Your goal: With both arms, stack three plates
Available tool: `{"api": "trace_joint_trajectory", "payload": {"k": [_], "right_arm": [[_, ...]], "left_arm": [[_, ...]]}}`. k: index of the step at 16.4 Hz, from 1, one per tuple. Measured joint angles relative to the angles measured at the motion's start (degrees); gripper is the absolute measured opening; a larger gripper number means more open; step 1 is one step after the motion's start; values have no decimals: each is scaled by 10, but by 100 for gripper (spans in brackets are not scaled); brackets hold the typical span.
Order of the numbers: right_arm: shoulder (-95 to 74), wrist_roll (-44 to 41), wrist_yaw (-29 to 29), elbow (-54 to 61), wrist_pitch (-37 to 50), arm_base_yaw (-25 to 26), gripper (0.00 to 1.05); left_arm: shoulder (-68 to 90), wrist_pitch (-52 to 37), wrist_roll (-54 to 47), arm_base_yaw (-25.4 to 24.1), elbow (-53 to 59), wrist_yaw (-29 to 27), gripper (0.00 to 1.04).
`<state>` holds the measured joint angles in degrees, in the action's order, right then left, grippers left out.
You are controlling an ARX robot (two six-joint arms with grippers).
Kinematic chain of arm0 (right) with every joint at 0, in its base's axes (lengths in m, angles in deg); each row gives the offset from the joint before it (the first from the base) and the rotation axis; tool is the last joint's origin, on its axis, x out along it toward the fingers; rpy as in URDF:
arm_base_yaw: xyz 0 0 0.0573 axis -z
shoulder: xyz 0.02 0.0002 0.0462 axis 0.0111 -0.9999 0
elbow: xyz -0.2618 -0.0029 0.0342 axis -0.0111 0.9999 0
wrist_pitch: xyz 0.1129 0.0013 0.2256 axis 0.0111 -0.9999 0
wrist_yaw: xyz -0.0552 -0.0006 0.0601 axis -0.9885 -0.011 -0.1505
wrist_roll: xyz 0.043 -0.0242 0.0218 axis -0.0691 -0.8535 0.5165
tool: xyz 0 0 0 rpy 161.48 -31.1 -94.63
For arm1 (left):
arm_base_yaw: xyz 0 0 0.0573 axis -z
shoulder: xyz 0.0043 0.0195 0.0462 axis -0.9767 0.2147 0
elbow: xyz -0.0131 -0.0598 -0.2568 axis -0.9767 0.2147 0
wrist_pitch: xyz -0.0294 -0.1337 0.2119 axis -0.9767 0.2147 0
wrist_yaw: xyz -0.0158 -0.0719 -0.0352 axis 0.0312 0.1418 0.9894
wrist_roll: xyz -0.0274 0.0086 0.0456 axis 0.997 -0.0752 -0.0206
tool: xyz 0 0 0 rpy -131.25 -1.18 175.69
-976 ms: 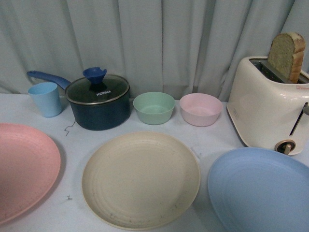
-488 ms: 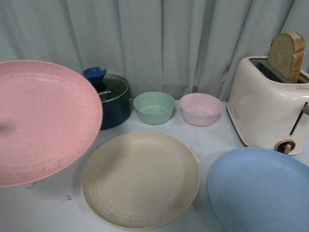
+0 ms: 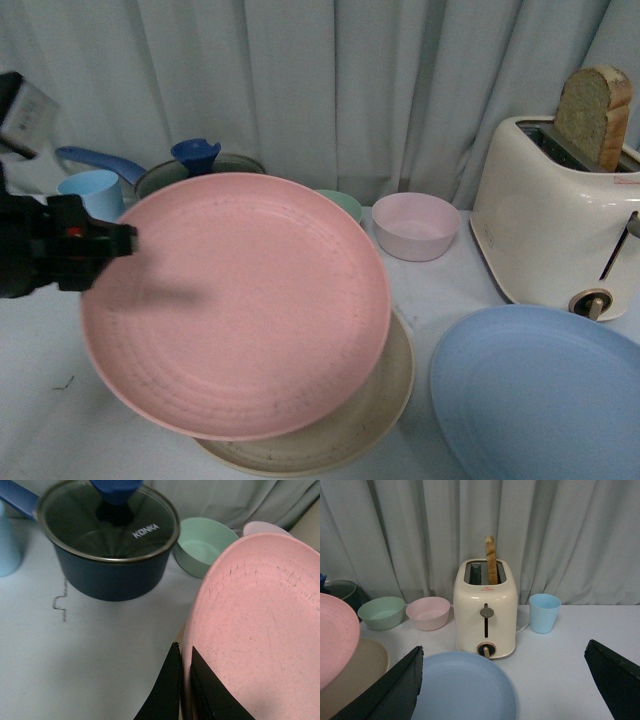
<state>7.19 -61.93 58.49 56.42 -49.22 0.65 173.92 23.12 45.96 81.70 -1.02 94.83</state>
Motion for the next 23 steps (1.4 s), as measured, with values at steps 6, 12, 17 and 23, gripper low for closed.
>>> {"api": "trace_joint_trajectory", "payload": {"k": [6, 12, 17, 23], "right_arm": [[0, 0, 0, 0, 0, 0, 98], [0, 0, 0, 0, 0, 0, 98], [0, 0, 0, 0, 0, 0, 98], [0, 0, 0, 0, 0, 0, 98]], "left_arm": [[48, -16, 19, 32, -31, -15, 3], [126, -26, 32, 45, -62, -36, 3], [157, -31, 31, 47, -69, -39, 3], [176, -20, 29, 48, -69, -38, 3]]}}
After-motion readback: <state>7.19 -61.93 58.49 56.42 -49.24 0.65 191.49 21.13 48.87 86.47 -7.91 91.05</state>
